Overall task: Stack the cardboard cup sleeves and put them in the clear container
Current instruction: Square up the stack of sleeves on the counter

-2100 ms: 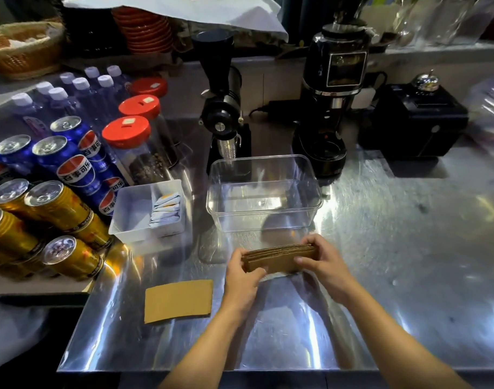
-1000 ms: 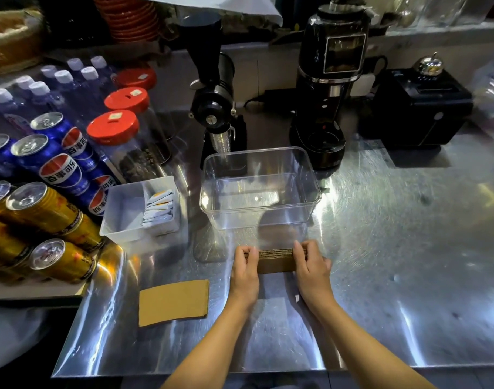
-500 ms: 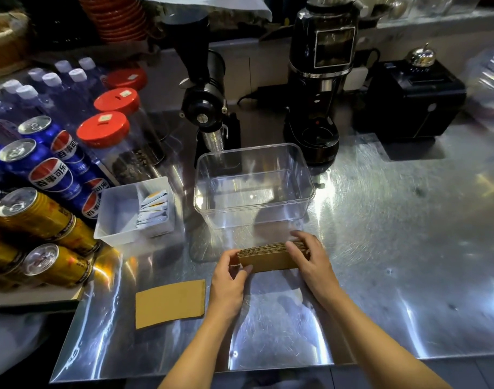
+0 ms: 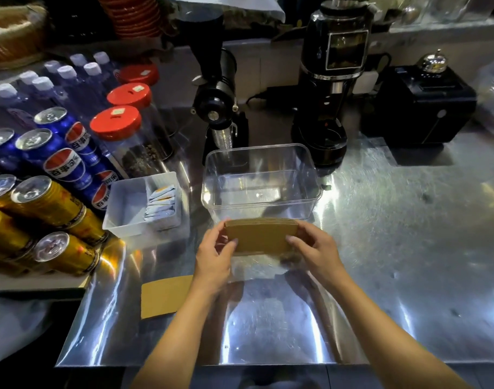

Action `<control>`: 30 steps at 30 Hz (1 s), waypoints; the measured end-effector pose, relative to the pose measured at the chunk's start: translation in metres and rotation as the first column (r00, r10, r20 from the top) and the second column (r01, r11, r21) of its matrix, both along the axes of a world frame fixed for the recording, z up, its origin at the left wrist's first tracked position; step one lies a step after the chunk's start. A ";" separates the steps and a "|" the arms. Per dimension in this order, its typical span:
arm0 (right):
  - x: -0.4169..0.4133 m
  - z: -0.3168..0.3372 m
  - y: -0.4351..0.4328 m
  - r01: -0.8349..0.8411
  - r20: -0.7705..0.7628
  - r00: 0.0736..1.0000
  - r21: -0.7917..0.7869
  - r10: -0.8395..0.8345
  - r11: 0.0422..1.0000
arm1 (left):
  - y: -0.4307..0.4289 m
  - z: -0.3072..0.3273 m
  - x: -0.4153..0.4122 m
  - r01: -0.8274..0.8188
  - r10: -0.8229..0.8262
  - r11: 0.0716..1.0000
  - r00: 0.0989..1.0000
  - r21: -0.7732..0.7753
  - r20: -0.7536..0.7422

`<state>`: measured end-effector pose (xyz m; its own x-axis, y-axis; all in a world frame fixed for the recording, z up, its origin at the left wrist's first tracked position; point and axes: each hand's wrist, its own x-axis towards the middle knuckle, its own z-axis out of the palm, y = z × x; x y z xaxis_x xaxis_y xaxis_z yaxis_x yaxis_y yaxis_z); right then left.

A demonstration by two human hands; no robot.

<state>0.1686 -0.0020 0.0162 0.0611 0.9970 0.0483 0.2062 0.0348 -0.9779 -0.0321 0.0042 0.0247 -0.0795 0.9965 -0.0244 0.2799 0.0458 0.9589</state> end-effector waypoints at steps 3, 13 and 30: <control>-0.029 0.010 0.006 -0.093 -0.057 0.994 -0.046 0.091 0.995 | 0.002 0.020 -0.031 -0.059 0.059 0.998 0.997 0.007 -0.039; -0.136 0.019 -0.006 -0.353 -0.191 0.933 -0.336 0.304 0.873 | -0.035 0.017 -0.146 -0.154 0.152 0.908 0.988 -0.390 -0.037; -0.152 0.001 -0.013 -0.179 0.072 0.959 -0.588 0.272 0.788 | -0.044 -0.016 -0.149 -0.086 0.082 0.737 0.996 -0.670 -0.038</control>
